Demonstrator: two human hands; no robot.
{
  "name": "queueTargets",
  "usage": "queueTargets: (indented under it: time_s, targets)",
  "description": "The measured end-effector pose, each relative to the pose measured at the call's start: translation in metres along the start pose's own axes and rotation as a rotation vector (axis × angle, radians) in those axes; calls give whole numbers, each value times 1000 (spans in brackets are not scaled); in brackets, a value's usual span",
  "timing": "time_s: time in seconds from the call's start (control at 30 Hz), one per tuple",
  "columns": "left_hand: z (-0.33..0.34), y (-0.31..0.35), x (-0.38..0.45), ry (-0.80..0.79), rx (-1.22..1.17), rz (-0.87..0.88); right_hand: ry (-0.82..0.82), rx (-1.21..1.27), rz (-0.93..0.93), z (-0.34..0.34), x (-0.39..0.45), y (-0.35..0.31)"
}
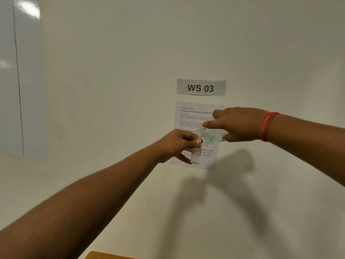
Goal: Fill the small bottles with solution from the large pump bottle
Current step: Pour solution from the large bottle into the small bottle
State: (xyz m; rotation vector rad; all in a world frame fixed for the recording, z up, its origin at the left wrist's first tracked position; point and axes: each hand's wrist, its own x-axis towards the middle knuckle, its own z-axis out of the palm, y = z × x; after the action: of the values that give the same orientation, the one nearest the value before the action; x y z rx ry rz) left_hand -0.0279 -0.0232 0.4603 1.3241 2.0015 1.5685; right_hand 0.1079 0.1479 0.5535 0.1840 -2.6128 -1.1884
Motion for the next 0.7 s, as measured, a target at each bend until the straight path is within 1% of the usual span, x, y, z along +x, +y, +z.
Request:
queueTargets:
  time_s: [0.7]
  targets:
    - [-1,3,-5,1,3,6,12,-16,-3,-4,-3,0]
